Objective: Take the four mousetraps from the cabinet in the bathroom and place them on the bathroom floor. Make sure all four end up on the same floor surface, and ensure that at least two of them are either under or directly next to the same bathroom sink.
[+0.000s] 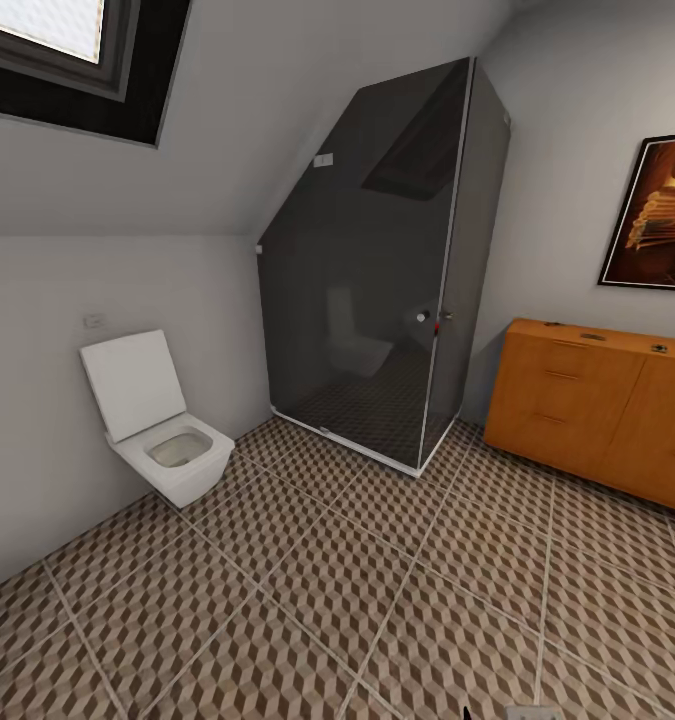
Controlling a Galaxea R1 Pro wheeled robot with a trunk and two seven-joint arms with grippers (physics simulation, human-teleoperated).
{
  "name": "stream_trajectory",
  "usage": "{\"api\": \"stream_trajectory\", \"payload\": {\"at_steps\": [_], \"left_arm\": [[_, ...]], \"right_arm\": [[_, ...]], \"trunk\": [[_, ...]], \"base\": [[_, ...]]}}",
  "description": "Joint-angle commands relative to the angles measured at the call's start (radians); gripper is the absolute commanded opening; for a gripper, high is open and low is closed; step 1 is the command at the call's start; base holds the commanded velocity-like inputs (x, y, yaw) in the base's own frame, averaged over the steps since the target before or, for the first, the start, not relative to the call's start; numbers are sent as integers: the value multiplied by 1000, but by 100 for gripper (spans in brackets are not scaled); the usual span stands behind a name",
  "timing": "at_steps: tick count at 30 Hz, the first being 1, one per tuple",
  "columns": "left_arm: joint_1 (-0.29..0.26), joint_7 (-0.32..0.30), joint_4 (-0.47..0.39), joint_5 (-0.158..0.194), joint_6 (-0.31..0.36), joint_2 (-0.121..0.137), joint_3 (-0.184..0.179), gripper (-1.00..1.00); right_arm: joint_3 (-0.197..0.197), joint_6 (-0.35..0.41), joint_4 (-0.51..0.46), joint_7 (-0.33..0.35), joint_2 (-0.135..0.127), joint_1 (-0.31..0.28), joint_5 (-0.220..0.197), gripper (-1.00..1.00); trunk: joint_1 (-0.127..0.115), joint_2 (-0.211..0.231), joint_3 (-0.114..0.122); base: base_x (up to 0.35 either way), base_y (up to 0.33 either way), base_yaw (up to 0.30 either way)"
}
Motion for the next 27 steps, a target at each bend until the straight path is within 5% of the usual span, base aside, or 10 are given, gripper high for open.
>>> {"api": "stream_trajectory", "payload": {"at_steps": [1, 27], "left_arm": [[0, 1, 1, 0, -6, 0, -1, 100], [0, 0, 32, -1, -16, 7, 3, 100]], "right_arm": [[1, -6, 2, -3, 0, 0, 1, 100], [2, -15, 94, -1, 3, 0, -1, 100]], "trunk": [[0, 0, -1], [0, 0, -1]], "base": [[0, 0, 0], [0, 0, 0]]}}
